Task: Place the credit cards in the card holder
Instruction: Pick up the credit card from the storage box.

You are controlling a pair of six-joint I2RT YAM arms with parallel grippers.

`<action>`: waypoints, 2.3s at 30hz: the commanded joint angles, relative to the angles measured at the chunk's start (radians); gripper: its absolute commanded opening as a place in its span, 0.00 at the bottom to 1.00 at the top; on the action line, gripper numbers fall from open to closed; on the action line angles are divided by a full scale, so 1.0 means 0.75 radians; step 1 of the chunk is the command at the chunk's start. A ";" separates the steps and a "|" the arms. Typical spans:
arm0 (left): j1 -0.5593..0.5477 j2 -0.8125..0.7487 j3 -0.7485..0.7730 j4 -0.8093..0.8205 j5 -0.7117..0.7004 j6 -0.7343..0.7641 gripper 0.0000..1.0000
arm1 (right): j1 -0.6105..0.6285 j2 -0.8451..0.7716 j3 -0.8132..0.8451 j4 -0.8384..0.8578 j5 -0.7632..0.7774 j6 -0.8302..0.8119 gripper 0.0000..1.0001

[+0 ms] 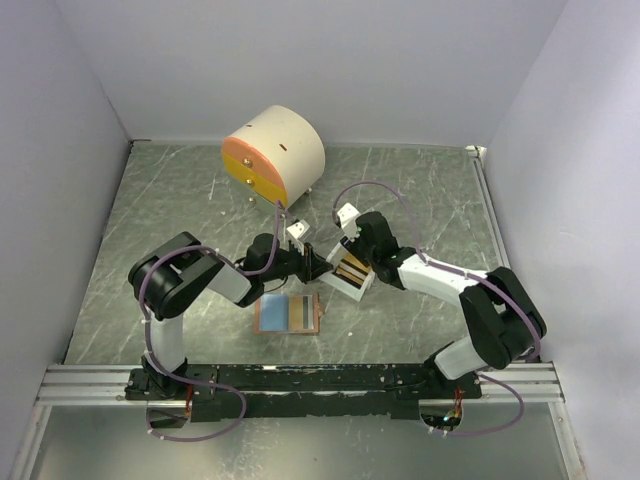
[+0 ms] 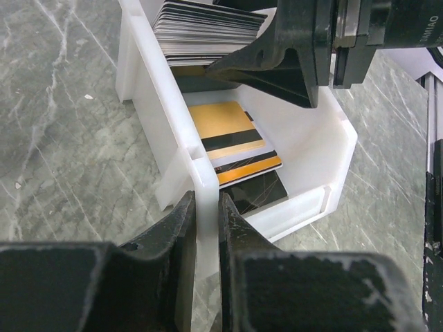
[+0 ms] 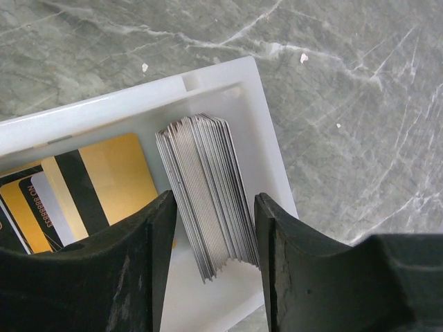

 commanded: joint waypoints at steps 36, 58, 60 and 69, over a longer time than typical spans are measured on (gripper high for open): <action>0.018 0.063 0.016 0.042 0.165 -0.039 0.07 | 0.012 0.065 0.104 0.083 0.265 -0.131 0.46; 0.024 0.106 0.016 0.085 0.199 -0.072 0.07 | 0.016 0.153 0.056 0.165 0.247 -0.163 0.40; 0.026 0.108 0.022 0.084 0.202 -0.072 0.07 | 0.015 0.158 0.052 0.165 0.217 -0.166 0.40; 0.039 0.106 0.023 0.079 0.211 -0.068 0.07 | 0.012 0.174 0.037 0.163 0.158 -0.215 0.49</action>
